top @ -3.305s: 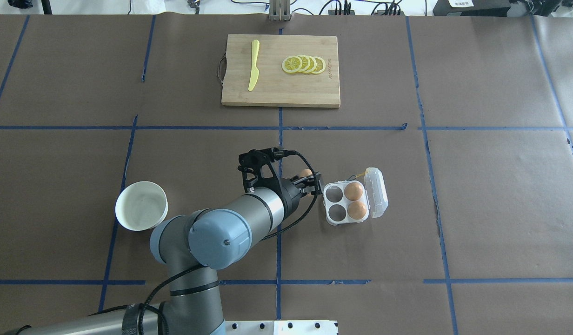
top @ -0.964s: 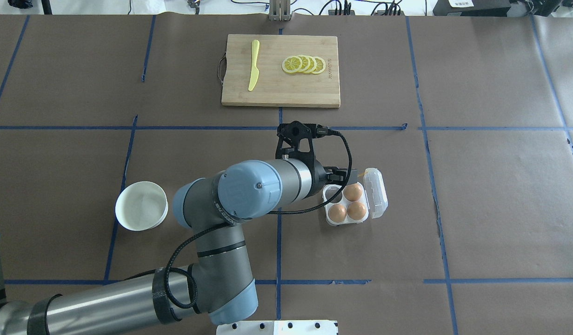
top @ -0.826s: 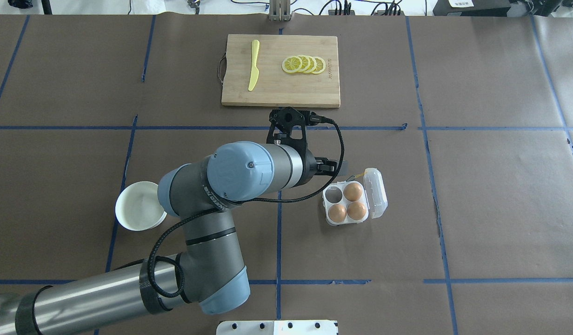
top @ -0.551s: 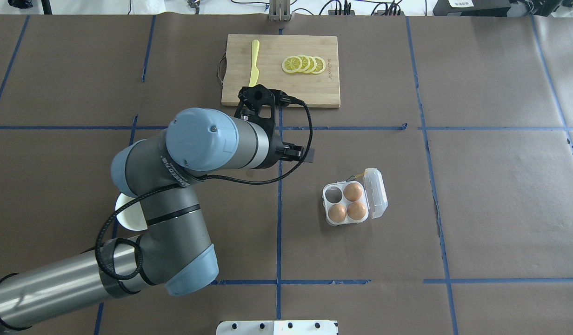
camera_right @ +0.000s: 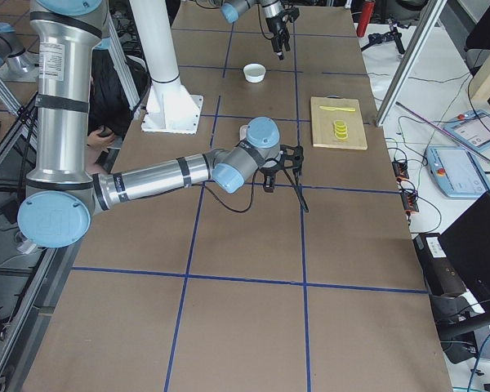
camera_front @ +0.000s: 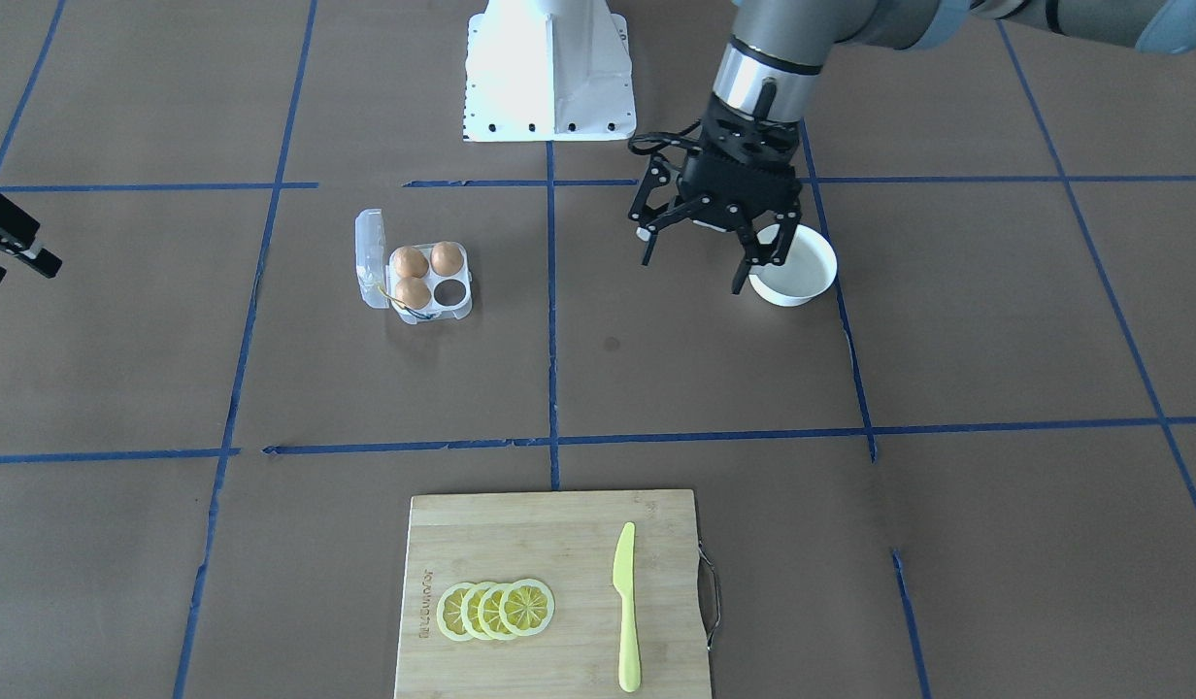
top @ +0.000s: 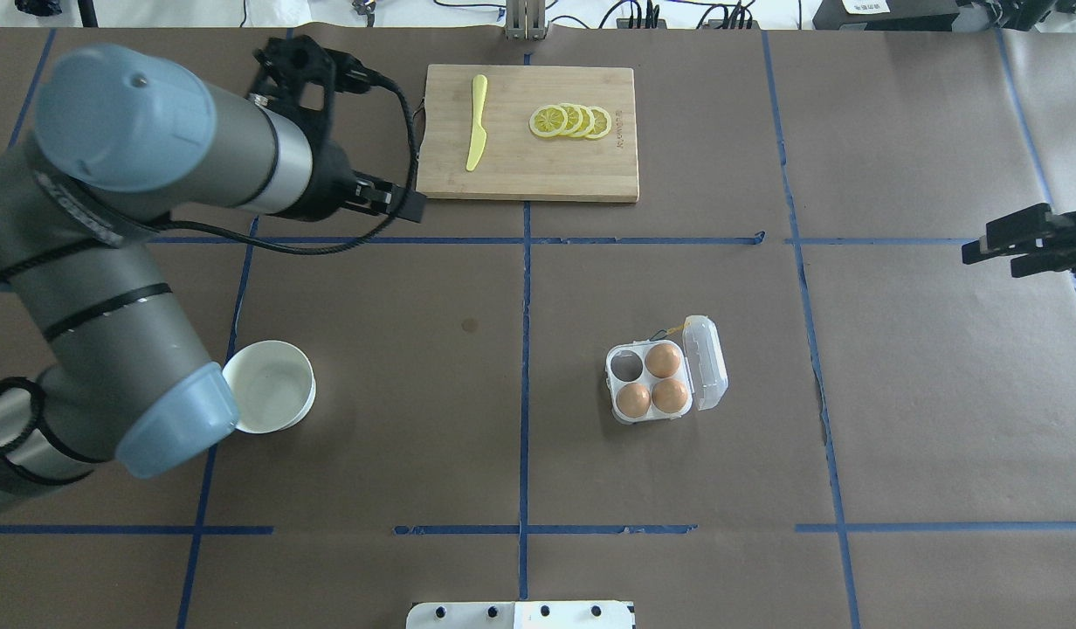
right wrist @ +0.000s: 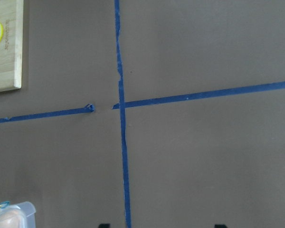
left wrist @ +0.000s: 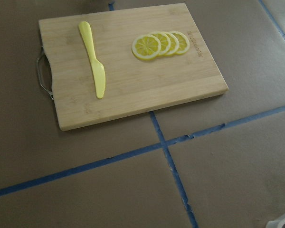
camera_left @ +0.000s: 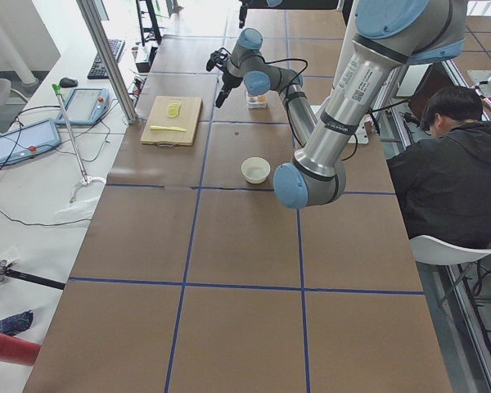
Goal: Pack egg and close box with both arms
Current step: 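Withdraw the left arm away from the carton while the right arm approaches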
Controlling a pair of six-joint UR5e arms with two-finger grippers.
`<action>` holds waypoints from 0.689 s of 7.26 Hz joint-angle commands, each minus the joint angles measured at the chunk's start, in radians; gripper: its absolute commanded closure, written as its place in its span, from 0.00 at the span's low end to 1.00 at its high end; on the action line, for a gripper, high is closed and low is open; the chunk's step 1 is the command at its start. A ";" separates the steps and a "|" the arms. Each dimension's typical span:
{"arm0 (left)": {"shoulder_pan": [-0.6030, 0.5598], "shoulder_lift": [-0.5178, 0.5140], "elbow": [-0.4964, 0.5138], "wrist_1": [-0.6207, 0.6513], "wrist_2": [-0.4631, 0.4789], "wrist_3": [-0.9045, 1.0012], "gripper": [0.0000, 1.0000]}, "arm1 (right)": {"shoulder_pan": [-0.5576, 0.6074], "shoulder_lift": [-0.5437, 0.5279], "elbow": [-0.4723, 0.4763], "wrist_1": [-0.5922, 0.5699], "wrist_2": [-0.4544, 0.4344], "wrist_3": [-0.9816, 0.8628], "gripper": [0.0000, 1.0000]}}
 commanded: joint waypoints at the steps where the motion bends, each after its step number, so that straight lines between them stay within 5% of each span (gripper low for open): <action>1: -0.154 0.134 -0.093 0.025 -0.063 0.185 0.00 | -0.130 -0.002 0.001 0.102 -0.029 0.087 0.95; 5: -0.384 0.227 -0.127 0.027 -0.154 0.472 0.00 | -0.373 0.071 -0.008 0.148 -0.115 0.165 1.00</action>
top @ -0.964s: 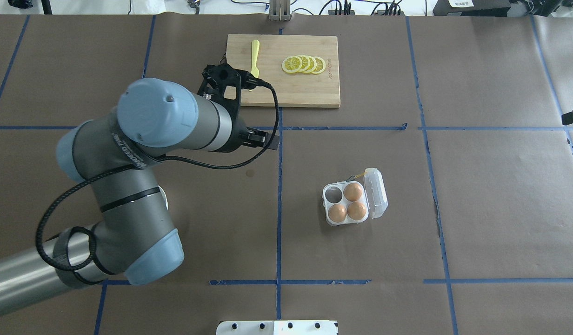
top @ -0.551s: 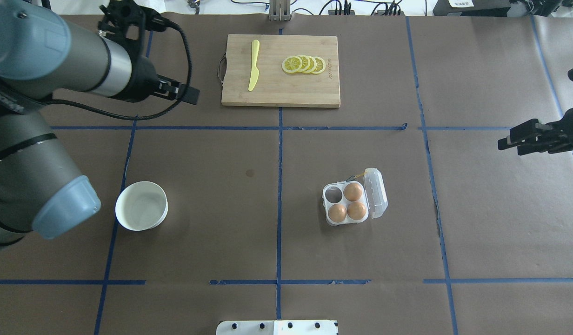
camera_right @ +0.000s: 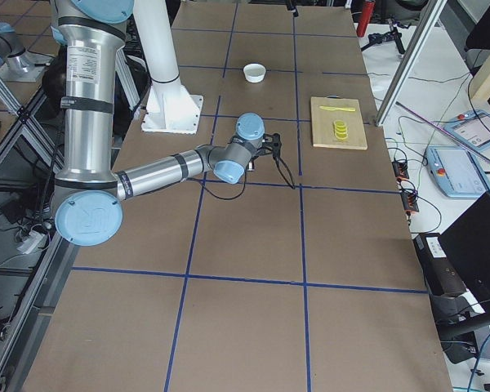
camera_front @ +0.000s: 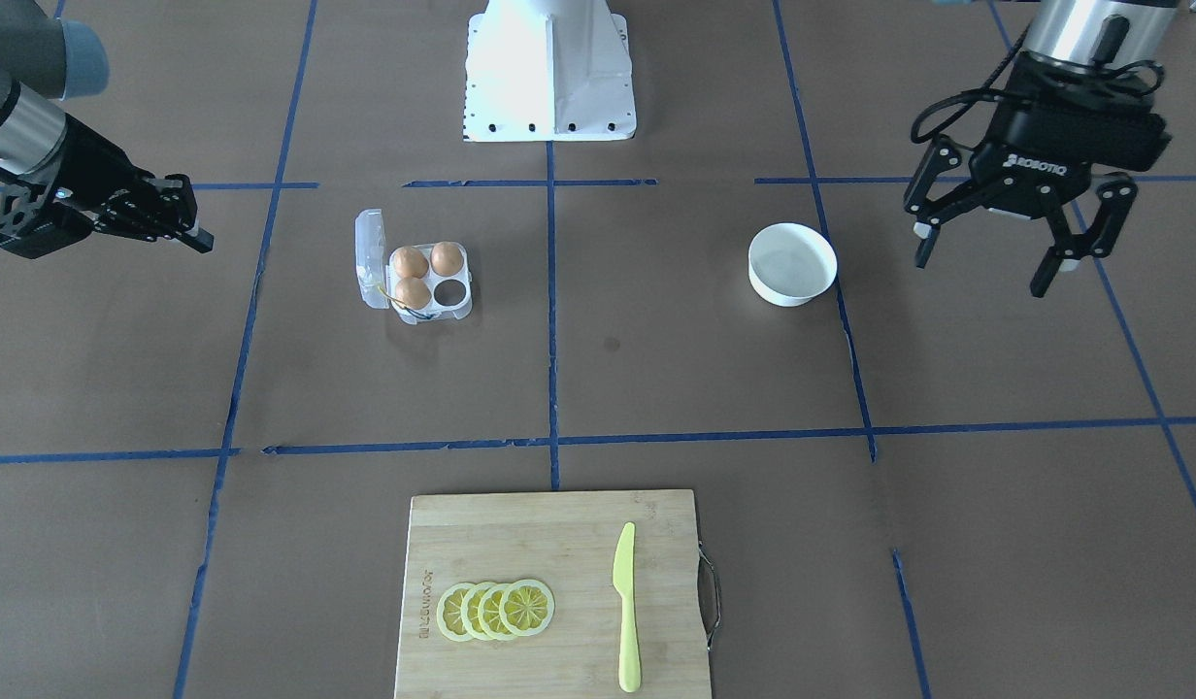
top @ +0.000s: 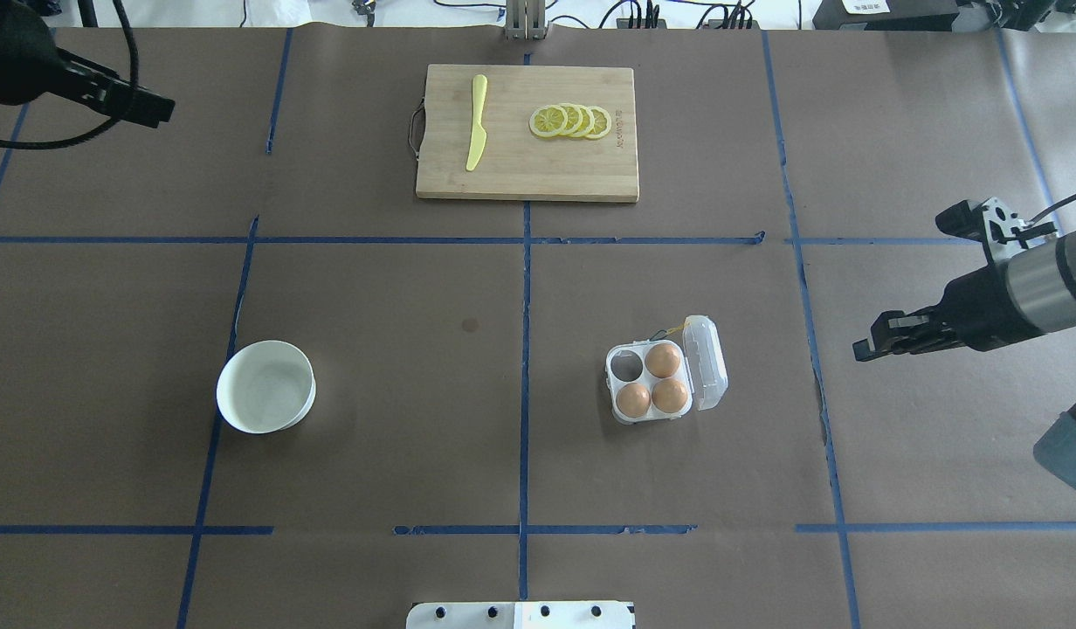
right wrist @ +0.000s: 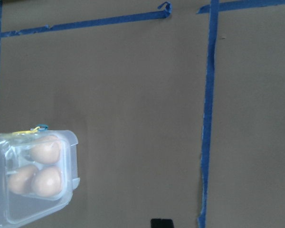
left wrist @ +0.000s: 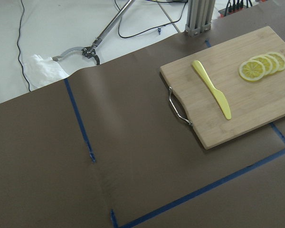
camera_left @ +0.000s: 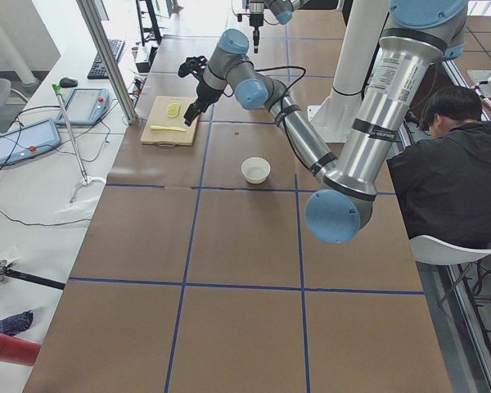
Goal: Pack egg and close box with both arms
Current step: 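Push the clear carton lid down over the eggs with the right gripper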
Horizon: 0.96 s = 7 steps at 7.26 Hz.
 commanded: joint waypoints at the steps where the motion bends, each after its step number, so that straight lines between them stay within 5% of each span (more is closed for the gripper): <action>1: -0.076 0.033 -0.008 0.000 -0.028 0.105 0.00 | -0.122 0.131 -0.043 0.004 -0.096 0.093 1.00; 4: -0.106 0.059 0.006 0.000 -0.029 0.208 0.00 | -0.257 0.317 -0.107 -0.012 -0.222 0.190 1.00; 7: -0.108 0.069 0.014 0.000 -0.029 0.230 0.00 | -0.291 0.446 -0.142 -0.019 -0.225 0.282 1.00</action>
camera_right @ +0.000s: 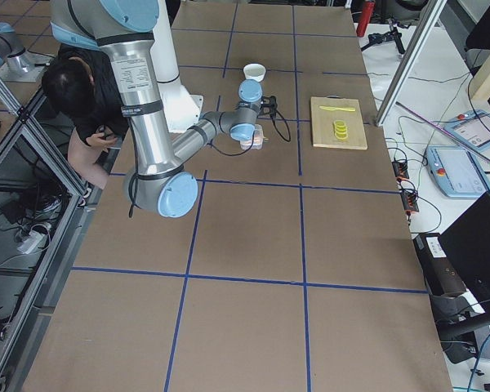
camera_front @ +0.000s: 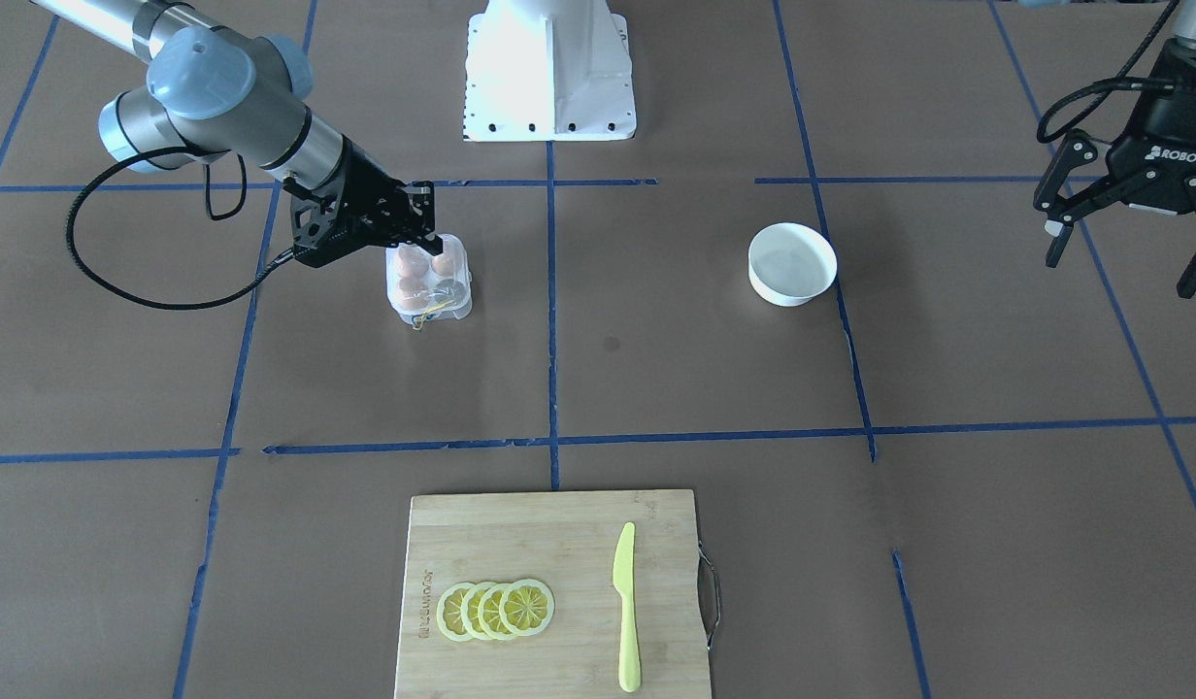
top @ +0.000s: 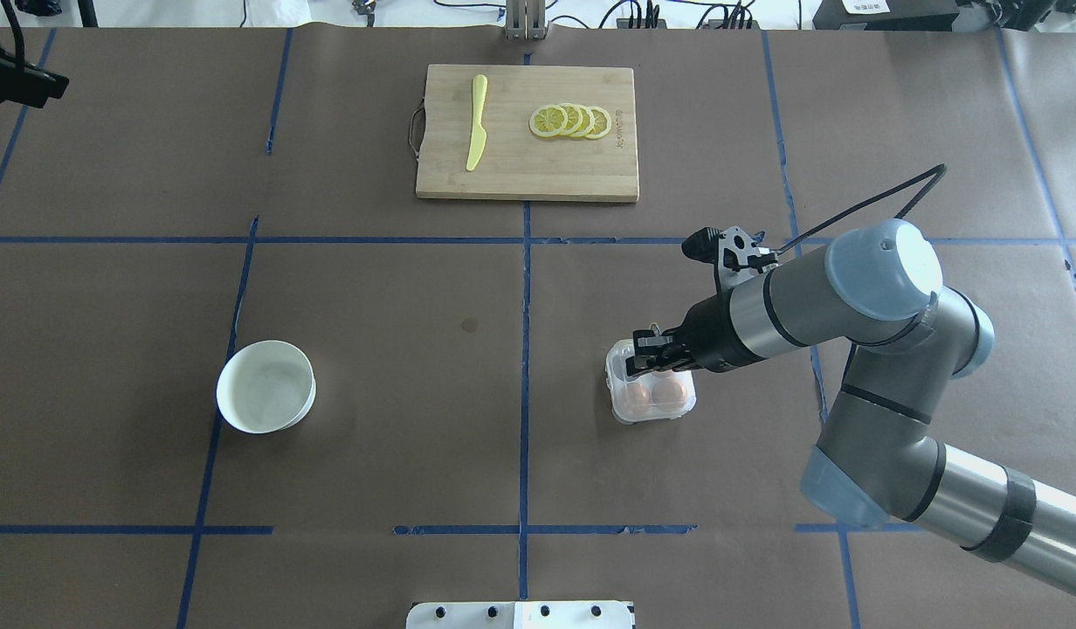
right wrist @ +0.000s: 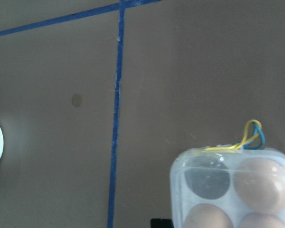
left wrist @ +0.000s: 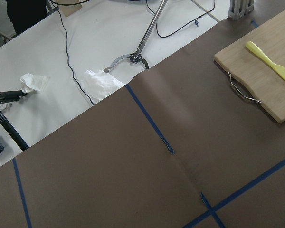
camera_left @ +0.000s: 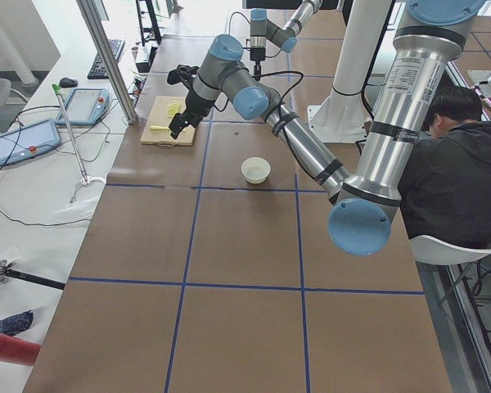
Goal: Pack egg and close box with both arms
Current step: 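Push the clear carton lid down over the eggs with the right gripper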
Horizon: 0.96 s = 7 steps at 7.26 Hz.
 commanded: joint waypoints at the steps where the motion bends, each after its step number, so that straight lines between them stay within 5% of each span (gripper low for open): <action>1: -0.001 0.003 0.011 0.001 0.000 0.005 0.00 | -0.015 0.070 -0.010 -0.007 -0.003 0.032 1.00; 2: -0.001 0.015 0.024 -0.002 -0.005 0.005 0.00 | -0.015 0.103 -0.010 -0.007 -0.003 0.035 0.92; 3: -0.001 0.043 0.035 -0.007 -0.005 0.008 0.00 | -0.015 0.137 -0.001 -0.007 -0.005 0.078 0.16; 4: -0.001 0.066 0.058 -0.010 -0.005 0.012 0.00 | -0.010 0.137 0.028 -0.010 -0.044 0.092 0.00; 7: -0.002 0.138 0.118 -0.027 -0.005 0.012 0.00 | 0.097 0.130 0.172 -0.334 -0.052 0.078 0.00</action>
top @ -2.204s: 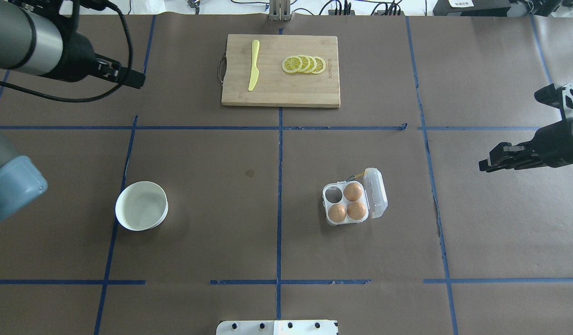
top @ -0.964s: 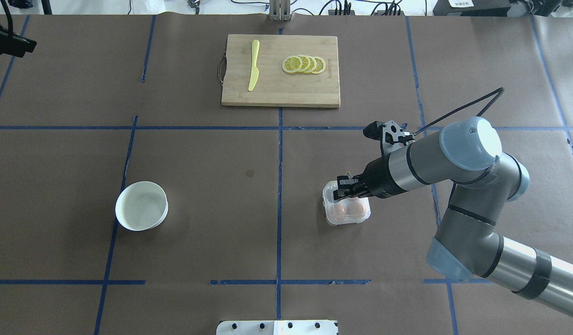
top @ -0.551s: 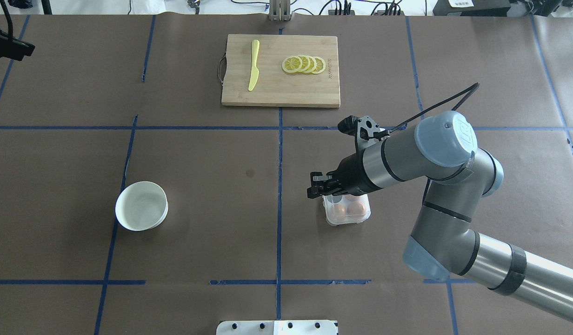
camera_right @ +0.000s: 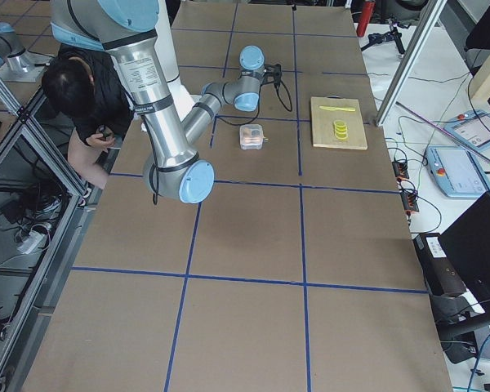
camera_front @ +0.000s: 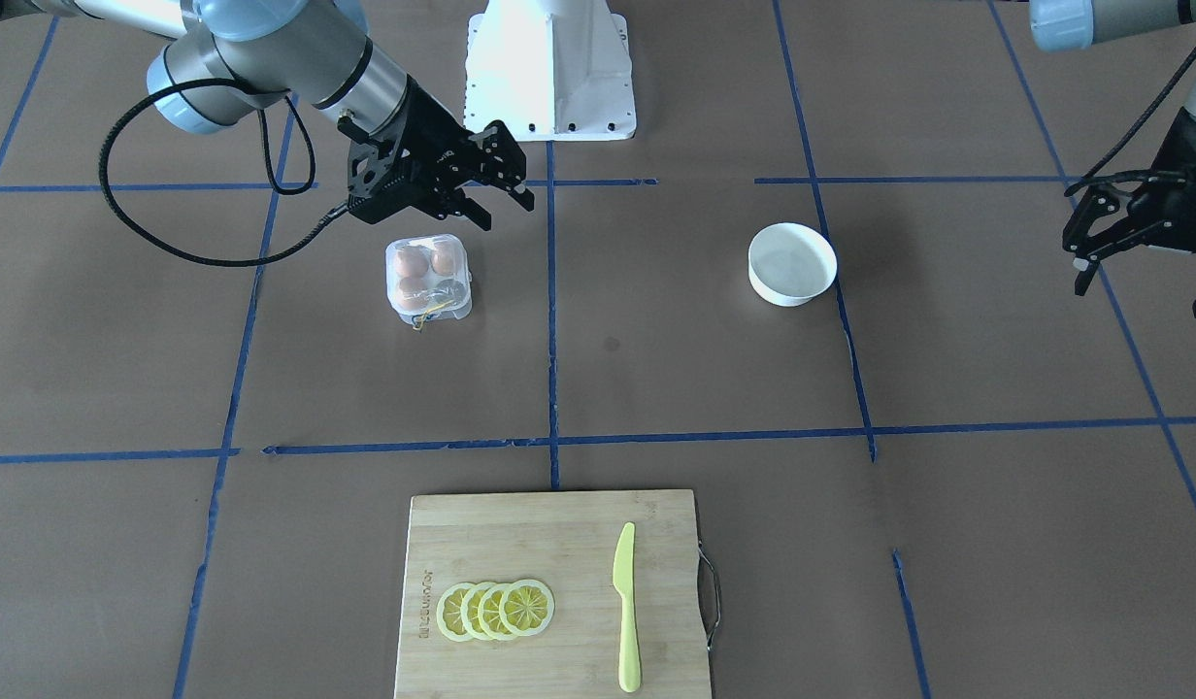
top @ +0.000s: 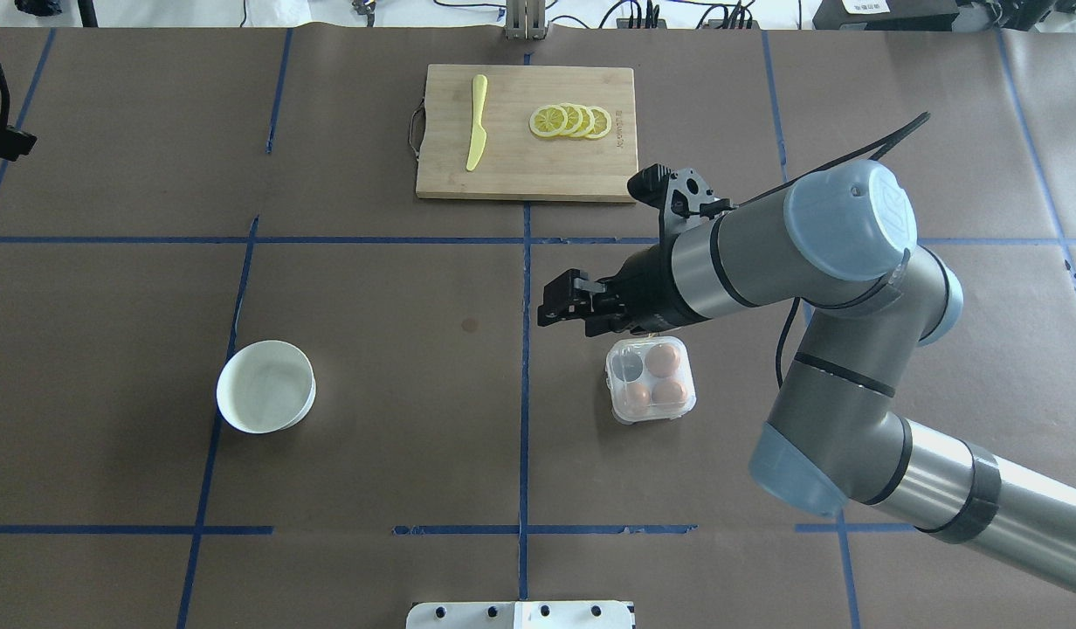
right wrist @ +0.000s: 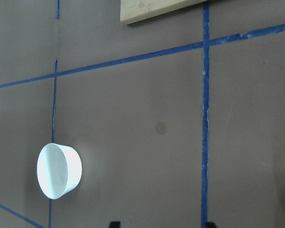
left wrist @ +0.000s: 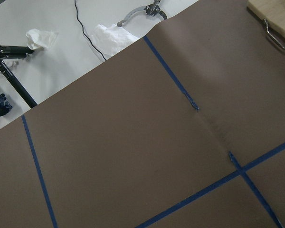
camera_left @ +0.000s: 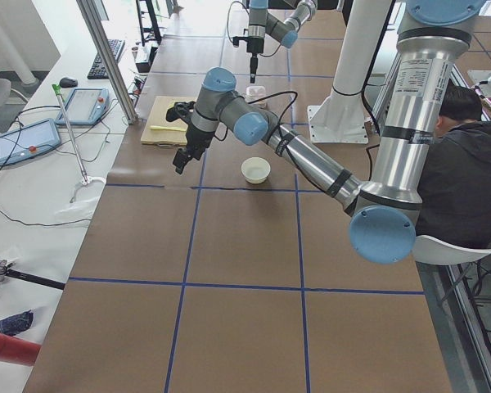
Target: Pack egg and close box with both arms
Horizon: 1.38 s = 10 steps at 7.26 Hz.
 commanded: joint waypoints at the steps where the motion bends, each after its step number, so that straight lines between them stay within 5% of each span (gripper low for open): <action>1: -0.016 0.023 0.036 -0.008 -0.003 0.002 0.00 | 0.129 -0.014 0.078 -0.208 0.007 -0.030 0.00; 3: -0.117 0.060 0.078 -0.008 -0.141 0.180 0.00 | 0.244 -0.059 0.079 -0.368 0.018 -0.351 0.00; 6: -0.252 0.065 0.160 -0.008 -0.135 0.435 0.00 | 0.425 -0.212 0.154 -0.708 0.025 -0.952 0.00; 8: -0.312 0.084 0.227 -0.008 -0.145 0.553 0.00 | 0.634 -0.417 0.130 -0.714 0.128 -1.365 0.00; 10: -0.416 0.088 0.337 -0.001 -0.210 0.709 0.00 | 0.875 -0.515 -0.021 -0.714 0.261 -1.696 0.00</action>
